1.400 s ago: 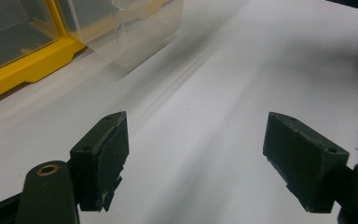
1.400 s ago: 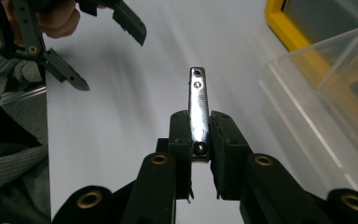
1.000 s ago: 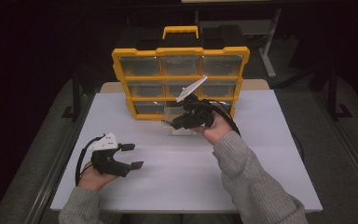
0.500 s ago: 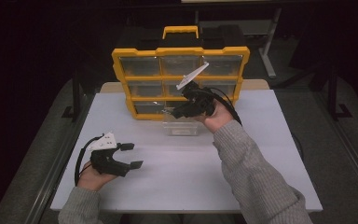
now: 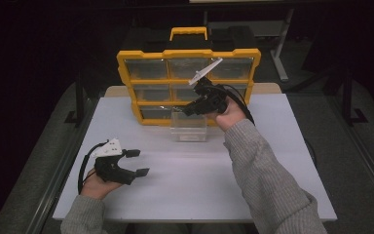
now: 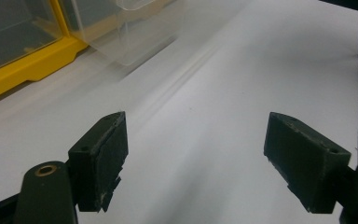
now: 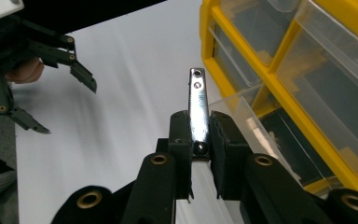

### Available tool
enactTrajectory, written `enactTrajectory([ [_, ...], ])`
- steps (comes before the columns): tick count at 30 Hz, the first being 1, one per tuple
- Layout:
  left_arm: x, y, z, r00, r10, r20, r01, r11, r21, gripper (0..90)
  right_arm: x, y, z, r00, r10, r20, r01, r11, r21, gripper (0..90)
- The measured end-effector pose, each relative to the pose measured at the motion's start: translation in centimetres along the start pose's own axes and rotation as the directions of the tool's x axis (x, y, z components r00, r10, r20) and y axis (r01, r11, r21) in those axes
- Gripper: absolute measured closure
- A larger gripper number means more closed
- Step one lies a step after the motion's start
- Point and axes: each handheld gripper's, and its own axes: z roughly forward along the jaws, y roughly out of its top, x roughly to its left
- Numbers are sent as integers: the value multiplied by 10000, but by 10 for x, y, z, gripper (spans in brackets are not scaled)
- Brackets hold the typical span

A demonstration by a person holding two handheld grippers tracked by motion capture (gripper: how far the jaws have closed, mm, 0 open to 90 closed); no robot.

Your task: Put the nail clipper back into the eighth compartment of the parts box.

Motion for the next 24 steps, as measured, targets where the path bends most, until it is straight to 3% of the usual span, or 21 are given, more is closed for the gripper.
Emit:
enactTrajectory([
  [10, -1, 0, 0, 9998, -199, 25, 199, 9998, -45, 203, -14, -4, 5, 9990, 389, 198, -391, 9992, 88, 780],
  [24, -1, 0, 0, 9997, -231, -4, 231, 9997, -31, 183, -27, -9, 15, 9980, 469, 424, -480, 9985, 262, 779],
])
